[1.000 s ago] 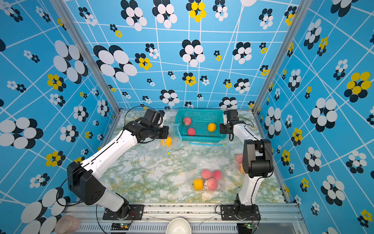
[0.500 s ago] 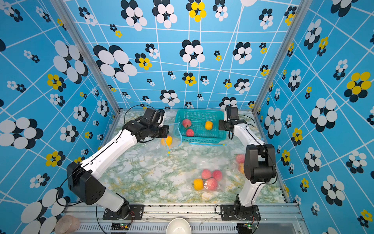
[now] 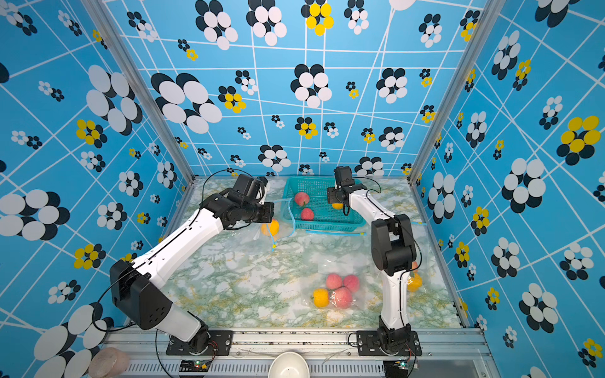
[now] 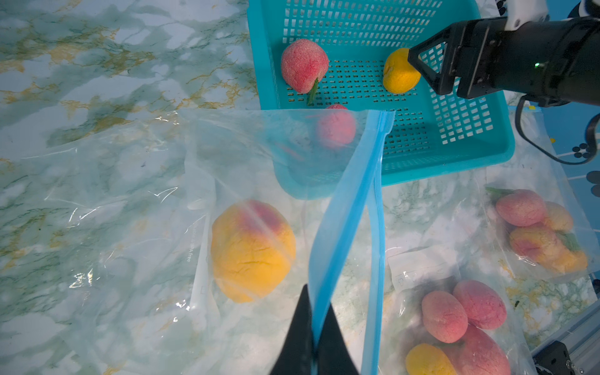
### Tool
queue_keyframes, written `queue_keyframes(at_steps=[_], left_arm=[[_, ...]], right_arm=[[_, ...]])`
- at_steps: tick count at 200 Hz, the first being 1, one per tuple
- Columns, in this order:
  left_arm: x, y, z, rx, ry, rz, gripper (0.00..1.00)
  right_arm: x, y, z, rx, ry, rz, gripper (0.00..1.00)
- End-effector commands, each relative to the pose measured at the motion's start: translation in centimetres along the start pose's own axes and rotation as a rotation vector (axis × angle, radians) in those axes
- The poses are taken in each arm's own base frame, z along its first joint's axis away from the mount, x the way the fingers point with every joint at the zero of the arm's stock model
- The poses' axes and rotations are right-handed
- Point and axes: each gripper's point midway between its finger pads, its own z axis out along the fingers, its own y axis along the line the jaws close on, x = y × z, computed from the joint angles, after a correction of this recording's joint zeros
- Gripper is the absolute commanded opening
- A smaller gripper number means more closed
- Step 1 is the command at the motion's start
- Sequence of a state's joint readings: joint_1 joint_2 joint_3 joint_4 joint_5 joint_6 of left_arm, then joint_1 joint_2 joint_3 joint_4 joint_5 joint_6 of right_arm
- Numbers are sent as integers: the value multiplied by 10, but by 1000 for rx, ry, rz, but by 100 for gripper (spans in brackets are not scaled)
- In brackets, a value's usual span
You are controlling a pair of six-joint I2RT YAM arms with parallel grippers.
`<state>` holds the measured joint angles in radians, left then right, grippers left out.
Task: Place the peach in a zip-top bag and seal the zipper
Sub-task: Pick up the peach from the basket.
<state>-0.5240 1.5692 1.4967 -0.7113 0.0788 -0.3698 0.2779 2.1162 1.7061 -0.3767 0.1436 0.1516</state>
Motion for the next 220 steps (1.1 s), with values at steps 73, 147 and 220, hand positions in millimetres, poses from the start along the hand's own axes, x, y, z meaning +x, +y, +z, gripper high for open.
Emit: queue_keyframes(at_steps=[73, 147, 220], left_arm=[[1, -1, 2, 0, 11, 24, 7], [1, 0, 0, -2, 5, 21, 7], [3, 3, -4, -4, -1, 20, 7]], right_arm=[[13, -15, 42, 62, 145, 65, 72], [18, -14, 47, 8, 244, 54, 68], [24, -13, 46, -12, 299, 66, 68]])
